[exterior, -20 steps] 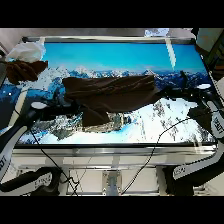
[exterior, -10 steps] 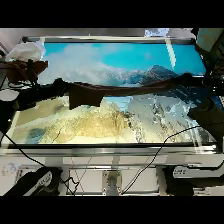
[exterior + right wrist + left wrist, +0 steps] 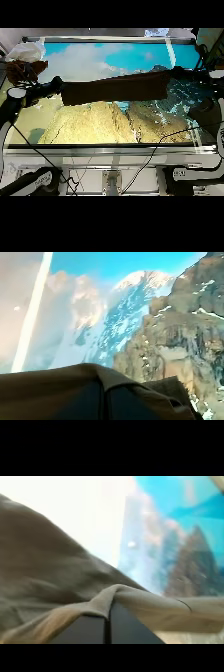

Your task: Fold the shirts.

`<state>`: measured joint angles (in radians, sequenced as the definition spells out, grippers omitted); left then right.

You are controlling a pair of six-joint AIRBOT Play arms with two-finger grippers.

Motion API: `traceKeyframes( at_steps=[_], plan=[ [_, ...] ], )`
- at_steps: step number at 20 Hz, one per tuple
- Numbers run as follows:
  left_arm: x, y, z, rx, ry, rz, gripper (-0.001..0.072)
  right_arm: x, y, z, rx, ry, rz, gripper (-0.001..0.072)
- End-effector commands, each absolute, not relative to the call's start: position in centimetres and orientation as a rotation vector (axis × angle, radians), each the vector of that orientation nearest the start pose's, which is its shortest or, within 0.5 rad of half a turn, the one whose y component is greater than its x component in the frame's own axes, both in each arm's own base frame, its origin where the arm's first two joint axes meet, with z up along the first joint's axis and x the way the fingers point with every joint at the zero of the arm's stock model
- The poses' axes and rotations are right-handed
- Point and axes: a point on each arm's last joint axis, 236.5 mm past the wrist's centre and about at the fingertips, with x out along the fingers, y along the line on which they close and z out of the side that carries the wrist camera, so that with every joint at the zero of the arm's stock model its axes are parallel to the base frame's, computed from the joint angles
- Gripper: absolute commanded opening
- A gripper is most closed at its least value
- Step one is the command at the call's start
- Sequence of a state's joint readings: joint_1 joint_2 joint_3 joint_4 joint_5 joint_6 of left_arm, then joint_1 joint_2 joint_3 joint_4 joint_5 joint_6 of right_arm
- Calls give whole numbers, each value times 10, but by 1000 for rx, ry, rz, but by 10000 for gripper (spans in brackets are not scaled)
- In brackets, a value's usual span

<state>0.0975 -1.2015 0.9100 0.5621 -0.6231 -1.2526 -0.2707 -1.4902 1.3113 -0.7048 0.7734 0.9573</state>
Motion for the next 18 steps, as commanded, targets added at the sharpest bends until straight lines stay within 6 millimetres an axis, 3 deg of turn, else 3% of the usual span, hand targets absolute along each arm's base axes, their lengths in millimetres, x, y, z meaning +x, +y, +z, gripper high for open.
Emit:
traceKeyframes(
  at_steps=[1, 4, 8, 12, 14, 18],
  plan=[
    [480, -56, 17, -828, 743, -110, 11, 554, -32, 32, 365, 703, 88, 32],
    [499, -52, 0, -857, 725, -94, 10, 559, -41, -8, 443, 753, 26, 32],
    [530, -60, -15, -870, 757, -126, 9, 560, -42, -46, 525, 810, -20, 32],
    [562, -69, -25, -905, 769, -135, 9, 558, -42, -60, 571, 835, -44, 32],
    [565, -75, -41, -935, 806, -123, 9, 558, -42, -60, 571, 836, -43, 32],
    [545, -88, -79, -923, 952, -94, 9, 553, -39, -65, 594, 869, -50, 32]
  ],
)
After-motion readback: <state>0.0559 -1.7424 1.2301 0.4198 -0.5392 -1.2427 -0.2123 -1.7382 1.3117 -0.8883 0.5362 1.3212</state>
